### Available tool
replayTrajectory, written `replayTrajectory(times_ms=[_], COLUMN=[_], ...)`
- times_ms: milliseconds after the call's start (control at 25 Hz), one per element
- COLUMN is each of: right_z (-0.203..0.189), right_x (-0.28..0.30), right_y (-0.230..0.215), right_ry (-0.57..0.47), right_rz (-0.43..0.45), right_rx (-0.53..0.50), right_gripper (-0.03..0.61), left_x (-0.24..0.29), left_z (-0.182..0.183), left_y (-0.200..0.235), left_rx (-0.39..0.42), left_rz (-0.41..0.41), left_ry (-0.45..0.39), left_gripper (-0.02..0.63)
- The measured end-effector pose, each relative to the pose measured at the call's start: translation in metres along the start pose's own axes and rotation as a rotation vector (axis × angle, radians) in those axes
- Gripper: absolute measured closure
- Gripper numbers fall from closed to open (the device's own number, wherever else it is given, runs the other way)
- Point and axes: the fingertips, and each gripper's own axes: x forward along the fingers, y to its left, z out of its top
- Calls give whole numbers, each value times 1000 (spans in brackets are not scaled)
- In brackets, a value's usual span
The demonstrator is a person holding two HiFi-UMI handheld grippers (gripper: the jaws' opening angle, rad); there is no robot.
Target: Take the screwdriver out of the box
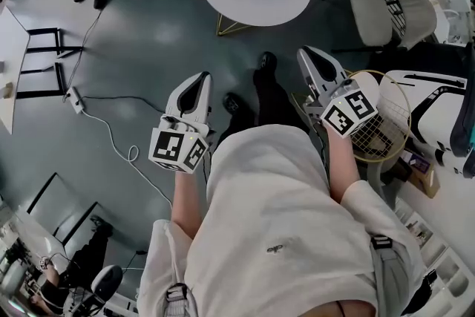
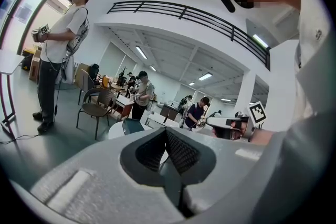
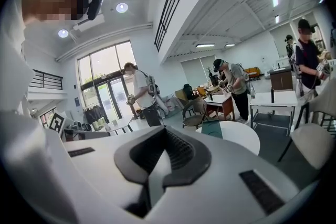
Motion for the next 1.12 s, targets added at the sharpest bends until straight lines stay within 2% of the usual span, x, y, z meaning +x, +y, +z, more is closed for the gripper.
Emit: replayTrajectory(times_ms=[200, 560, 880, 1120], right_z=[-1, 34, 80, 106], right_x=[9, 65, 113, 139], right_y=[-13, -51, -128, -185], right_ry=[13, 12, -17, 1], right_rz=[8, 64, 112, 143], right_rx=[15, 8, 22, 38], right_gripper=[572, 572, 571, 571], left_x=[6, 54, 148, 205], left_z=[-3, 31, 71, 93], left_y=[8, 29, 31, 27], left_rx=[-5, 9, 23, 38], left_rz=[32, 81, 87, 129], left_ry=[1, -22, -25, -27], left_gripper=[603, 603, 603, 603])
